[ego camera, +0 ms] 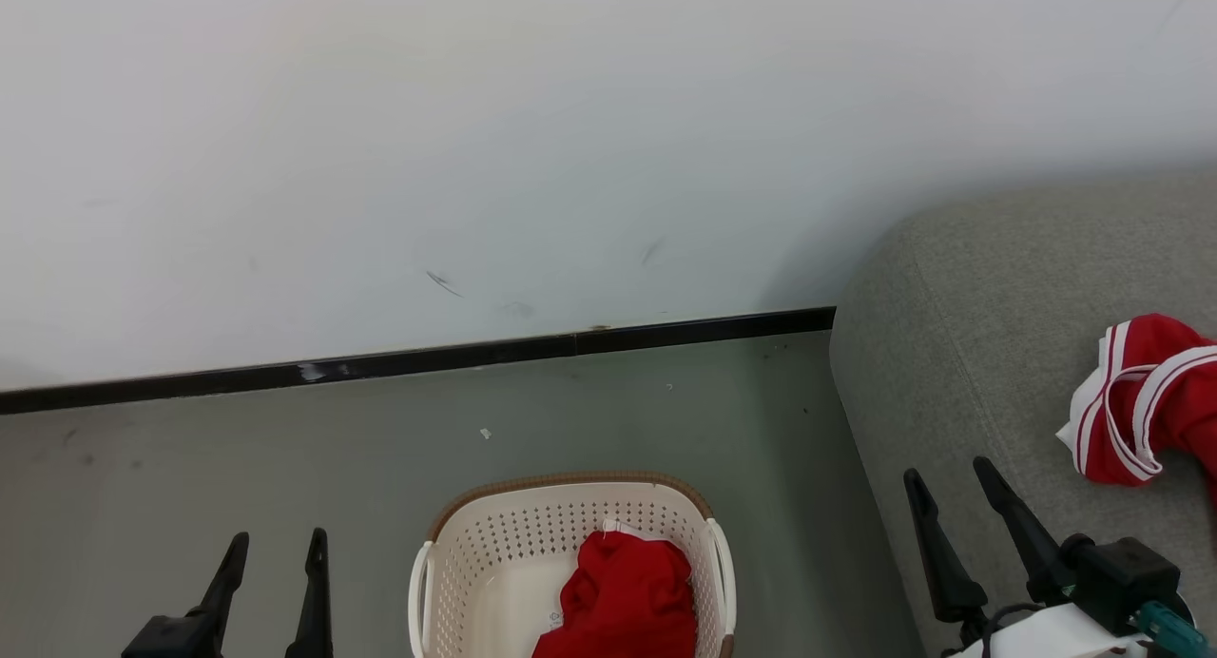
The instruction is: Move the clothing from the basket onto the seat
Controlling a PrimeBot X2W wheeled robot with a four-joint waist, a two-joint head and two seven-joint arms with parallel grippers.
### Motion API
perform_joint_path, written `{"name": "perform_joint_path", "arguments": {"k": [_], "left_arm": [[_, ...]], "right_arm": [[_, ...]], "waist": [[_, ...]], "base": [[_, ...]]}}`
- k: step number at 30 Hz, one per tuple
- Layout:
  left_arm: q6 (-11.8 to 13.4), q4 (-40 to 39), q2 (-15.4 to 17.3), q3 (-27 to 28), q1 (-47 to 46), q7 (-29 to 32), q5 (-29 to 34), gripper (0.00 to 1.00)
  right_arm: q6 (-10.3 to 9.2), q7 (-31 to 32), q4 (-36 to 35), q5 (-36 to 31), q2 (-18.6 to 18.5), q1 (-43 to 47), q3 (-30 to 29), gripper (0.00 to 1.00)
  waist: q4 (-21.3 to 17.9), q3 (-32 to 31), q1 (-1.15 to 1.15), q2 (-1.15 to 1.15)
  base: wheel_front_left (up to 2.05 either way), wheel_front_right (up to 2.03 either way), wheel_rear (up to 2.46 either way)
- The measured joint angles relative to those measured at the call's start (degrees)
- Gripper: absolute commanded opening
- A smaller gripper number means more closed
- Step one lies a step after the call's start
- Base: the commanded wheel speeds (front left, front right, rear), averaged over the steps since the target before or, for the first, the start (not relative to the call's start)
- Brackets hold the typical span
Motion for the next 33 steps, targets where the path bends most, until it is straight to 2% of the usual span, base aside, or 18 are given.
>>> {"name": "perform_joint_path", "arguments": {"k": [5, 20, 33], "left_arm": [[-1.0, 0.0, 0.3, -1.6, -0.7, 1.5, 0.1, 1.00], [-5.5, 2.9, 0.0, -7.9, -11.3, 5.0, 2.1, 1.00], [-7.6, 8.8, -0.5, -11.2, -17.8, 6.9, 4.6, 1.00]], "right_arm": [[0.00, 0.0, -1.2, 0.0, 0.0, 0.0, -0.5, 1.00], [0.00, 0.0, -6.3, -0.1, 0.1, -0.1, -4.5, 1.00], [0.00, 0.0, -11.1, -0.5, 0.2, -0.6, -8.3, 1.00]], "waist": [[-0.1, 1.2, 0.00, 0.00], [-1.1, 6.2, 0.00, 0.00], [-2.9, 12.2, 0.00, 0.00]], "base": [[0.00, 0.00, 0.00], [0.00, 0.00, 0.00], [0.00, 0.00, 0.00]]}}
